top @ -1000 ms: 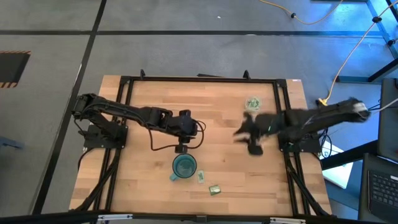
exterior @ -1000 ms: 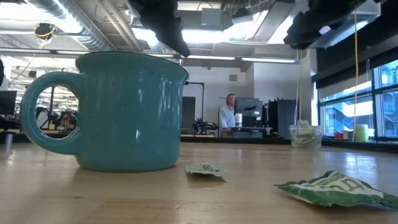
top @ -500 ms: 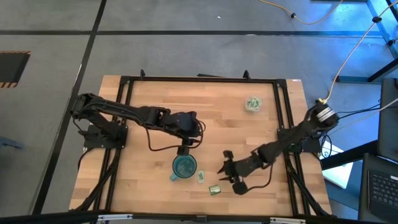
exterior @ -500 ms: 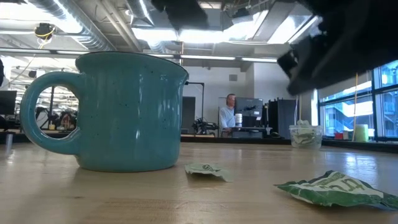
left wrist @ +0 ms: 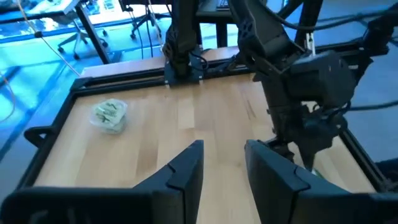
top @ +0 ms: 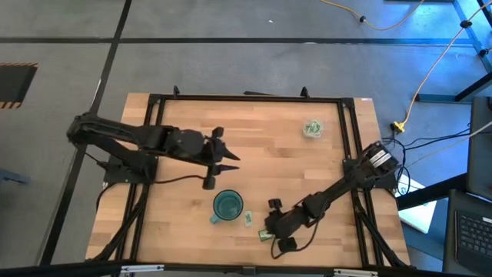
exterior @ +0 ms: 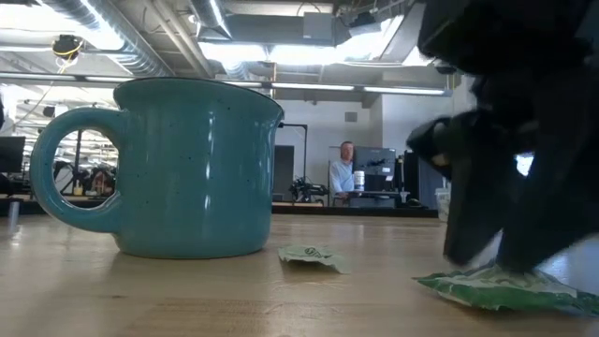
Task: Pick and place items into bin
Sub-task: Put the truvia packet into the transparent bin
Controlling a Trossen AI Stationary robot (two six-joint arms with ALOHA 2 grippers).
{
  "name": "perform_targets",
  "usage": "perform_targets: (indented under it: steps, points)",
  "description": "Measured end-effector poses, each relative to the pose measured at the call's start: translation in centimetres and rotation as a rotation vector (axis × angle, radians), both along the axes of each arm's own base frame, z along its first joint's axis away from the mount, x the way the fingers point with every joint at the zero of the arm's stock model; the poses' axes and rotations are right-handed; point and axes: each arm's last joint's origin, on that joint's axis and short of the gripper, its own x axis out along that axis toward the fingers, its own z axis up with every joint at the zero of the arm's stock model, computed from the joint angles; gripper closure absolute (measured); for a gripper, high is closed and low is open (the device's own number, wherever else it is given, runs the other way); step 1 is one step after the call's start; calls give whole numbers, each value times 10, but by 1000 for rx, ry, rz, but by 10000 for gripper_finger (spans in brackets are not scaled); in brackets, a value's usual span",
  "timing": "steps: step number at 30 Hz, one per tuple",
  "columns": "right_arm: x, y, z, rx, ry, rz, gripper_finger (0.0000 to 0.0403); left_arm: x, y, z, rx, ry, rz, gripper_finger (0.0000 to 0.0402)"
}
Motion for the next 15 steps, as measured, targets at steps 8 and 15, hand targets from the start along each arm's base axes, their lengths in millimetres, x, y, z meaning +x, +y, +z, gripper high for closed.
perform_targets:
  steps: [8, 15]
  points:
    - [12, 8, -3, -15, 99, -41, 265, -21, -17, -3, 54, 2, 64, 288]
    - [8, 10, -5, -7, 138, -56, 315, -57, -9, -49, -80, -120, 135, 288]
